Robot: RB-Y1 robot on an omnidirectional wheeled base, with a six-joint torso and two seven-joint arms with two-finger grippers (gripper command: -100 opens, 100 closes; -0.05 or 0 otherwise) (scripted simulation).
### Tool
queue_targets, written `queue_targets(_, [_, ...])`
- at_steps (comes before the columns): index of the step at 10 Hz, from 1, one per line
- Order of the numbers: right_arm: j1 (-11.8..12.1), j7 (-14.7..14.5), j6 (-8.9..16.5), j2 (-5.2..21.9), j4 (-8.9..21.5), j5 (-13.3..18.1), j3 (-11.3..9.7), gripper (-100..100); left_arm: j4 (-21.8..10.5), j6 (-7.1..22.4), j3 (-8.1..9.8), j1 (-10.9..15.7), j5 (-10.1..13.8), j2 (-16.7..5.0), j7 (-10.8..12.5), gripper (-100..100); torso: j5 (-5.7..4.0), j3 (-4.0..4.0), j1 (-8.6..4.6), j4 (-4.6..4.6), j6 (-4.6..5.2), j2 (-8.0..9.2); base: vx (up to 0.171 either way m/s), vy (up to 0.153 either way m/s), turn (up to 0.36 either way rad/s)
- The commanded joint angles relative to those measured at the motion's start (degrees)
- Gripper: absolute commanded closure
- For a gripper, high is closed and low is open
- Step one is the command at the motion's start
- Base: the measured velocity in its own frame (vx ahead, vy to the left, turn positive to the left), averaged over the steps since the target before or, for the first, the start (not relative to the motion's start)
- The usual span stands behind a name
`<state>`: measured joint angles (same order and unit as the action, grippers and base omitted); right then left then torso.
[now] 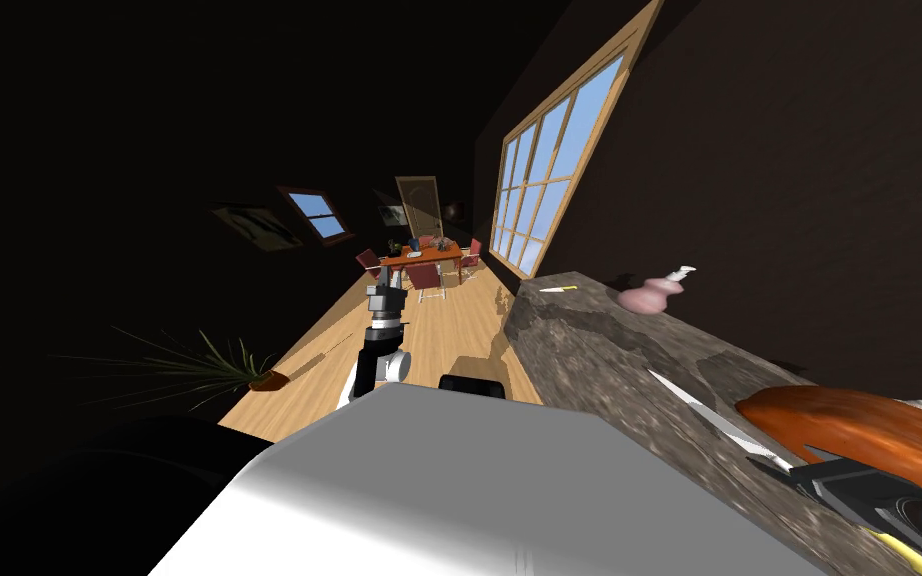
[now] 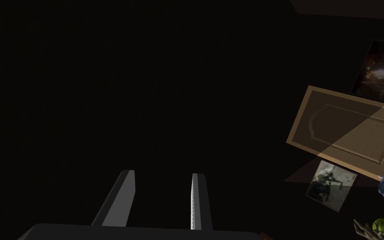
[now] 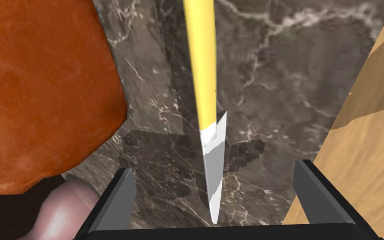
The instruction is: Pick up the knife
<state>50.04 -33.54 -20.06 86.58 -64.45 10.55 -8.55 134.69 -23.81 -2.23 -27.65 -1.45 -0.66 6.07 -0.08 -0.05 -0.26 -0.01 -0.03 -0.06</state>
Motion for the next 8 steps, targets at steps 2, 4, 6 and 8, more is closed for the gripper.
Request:
queue_targets(2, [-0.04, -0.03, 0.07, -0.07, 0.03, 0.03, -0.03, 100, 0.0, 0.0, 0.0, 0.0, 0.0, 0.0, 0.0, 0, 0.01, 0.02, 0.06, 0.01, 0.02, 0.03, 0.005, -0.01, 0.009])
queue_targets(4, [-0.04, -0.03, 0.06, -0.06, 0.03, 0.03, -0.02, 100, 0.0, 0.0, 0.0, 0.0, 0.0, 0.0, 0.0, 0, 0.04, 0.04, 0.15, 0.02, 0.02, 0.08, 0.0, 0.0, 0.0])
queue_targets(6, [-0.04, -0.03, 0.06, -0.06, 0.03, 0.03, -0.02, 100, 0.0, 0.0, 0.0, 0.0, 0.0, 0.0, 0.0, 0, 0.04, 0.05, 0.16, 0.02, 0.02, 0.09, 0.0, 0.0, 0.0])
queue_targets(8, [1.92, 0.48, -1.14, 1.29, -0.84, -0.46, -1.05, -100, 0.0, 0.0, 0.0, 0.0, 0.0, 0.0, 0.0, 0, 0.04, 0.05, 0.17, 0.02, 0.02, 0.09, 0.027, -0.018, -0.019])
